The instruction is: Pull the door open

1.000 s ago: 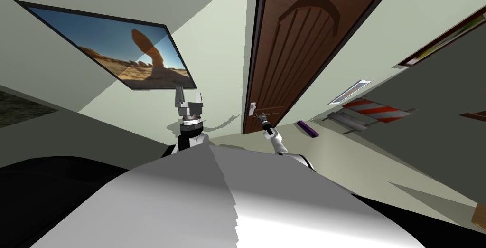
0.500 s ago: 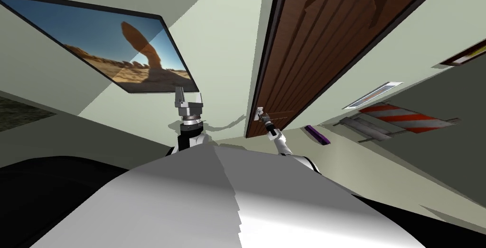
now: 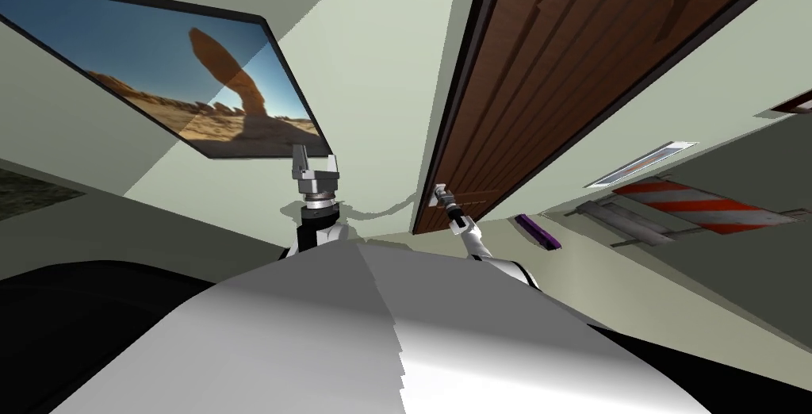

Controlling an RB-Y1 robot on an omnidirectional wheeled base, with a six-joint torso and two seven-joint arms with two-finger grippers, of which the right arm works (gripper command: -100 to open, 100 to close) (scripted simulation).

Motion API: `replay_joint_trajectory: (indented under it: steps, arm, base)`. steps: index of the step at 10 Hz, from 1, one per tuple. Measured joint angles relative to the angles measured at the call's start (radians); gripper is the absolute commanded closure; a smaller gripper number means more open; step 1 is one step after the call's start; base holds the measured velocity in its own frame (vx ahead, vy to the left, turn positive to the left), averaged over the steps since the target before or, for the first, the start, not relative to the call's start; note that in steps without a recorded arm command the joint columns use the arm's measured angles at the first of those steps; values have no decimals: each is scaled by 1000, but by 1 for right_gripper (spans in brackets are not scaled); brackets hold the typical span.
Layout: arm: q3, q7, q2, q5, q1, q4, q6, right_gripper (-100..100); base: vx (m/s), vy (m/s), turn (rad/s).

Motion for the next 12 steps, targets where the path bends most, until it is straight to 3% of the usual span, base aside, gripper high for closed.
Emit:
replay_joint_trajectory:
  steps: [6,12]
  arm:
    - [3,-1,2,1,1,-2,3,100]
    - [14,-114,-5,-56,-1,0,7,100]
  base:
    - [-10,-5,12]
    - [-31,-35,67]
